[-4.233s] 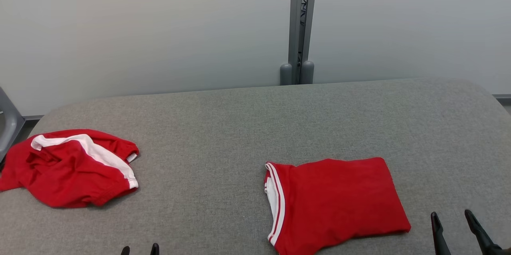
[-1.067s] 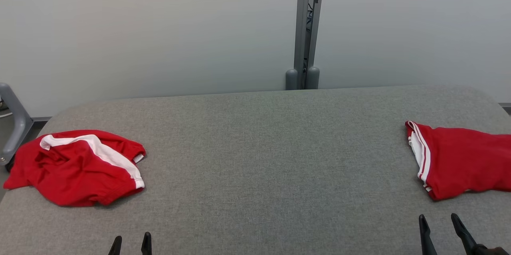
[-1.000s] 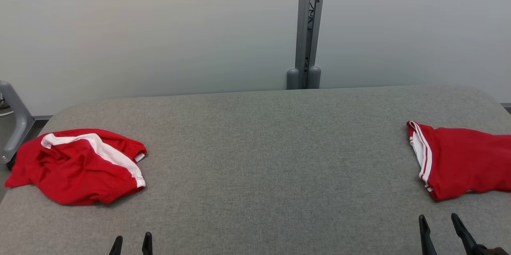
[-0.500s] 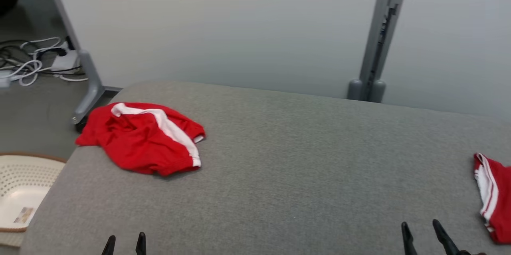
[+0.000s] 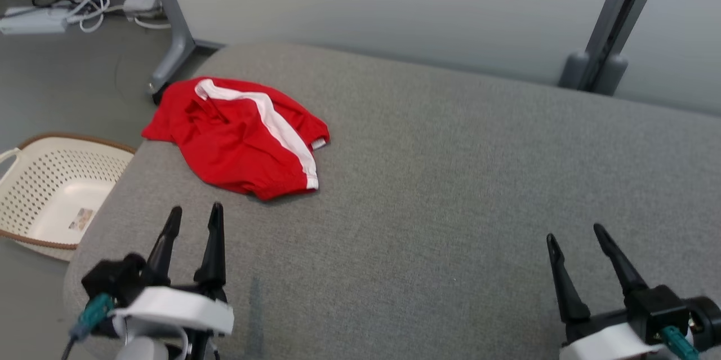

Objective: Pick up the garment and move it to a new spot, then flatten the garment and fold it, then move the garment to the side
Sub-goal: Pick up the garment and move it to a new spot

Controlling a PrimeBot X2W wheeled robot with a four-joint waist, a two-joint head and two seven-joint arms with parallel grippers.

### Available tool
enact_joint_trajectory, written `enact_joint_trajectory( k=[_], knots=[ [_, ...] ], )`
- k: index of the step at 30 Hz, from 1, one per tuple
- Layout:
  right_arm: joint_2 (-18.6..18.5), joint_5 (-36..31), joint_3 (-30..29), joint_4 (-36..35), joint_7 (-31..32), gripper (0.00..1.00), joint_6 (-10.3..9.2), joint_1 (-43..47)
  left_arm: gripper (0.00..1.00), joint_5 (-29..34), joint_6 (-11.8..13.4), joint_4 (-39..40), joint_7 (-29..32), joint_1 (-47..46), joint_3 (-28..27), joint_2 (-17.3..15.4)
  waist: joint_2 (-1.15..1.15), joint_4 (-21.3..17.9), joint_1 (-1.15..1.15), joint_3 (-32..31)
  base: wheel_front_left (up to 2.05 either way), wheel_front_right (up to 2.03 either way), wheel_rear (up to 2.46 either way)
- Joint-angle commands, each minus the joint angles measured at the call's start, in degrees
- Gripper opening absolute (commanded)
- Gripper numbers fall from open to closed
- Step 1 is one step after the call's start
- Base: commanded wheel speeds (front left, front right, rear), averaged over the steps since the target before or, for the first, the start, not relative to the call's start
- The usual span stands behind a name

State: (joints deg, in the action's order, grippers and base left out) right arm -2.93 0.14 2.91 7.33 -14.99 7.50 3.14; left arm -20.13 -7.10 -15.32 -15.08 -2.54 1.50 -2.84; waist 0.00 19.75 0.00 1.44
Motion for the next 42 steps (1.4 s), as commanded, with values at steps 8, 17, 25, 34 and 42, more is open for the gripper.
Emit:
enact_joint_trajectory(
  k=[8,17,25,34,42],
  knots=[
    [-2.66,-1.31,0.44,-2.03,-0.28,1.00,0.00,-8.25,1.00,-6.74,-0.35,-13.92,10.26,-21.28,1.20,-3.04,0.00,-6.77,0.00,20.01,0.00,0.00,0.00],
    [-1.78,-0.42,2.49,-2.73,-0.28,1.00,0.00,-11.12,1.00,-9.98,-0.06,-31.76,18.57,-33.38,0.27,-7.44,0.00,-11.63,0.00,22.28,0.00,0.00,0.00],
    [-0.85,0.75,1.71,-2.64,-0.28,1.00,0.00,-9.65,0.00,-14.14,-0.42,-35.50,14.61,-34.65,-0.22,-8.39,0.00,-14.35,0.00,19.26,0.00,0.00,0.00],
    [-0.06,2.46,1.00,-1.93,-0.28,1.00,0.00,-5.05,0.00,-24.81,-0.41,-4.67,16.78,-23.68,10.59,-6.07,0.00,-16.05,0.00,11.47,0.00,0.00,0.00],
    [-0.10,5.01,2.06,-1.76,-0.28,1.00,0.00,-2.69,0.00,-30.10,3.83,25.48,24.09,-11.26,18.26,-1.96,0.00,-18.97,0.00,7.01,0.00,0.00,0.00]
  ],
)
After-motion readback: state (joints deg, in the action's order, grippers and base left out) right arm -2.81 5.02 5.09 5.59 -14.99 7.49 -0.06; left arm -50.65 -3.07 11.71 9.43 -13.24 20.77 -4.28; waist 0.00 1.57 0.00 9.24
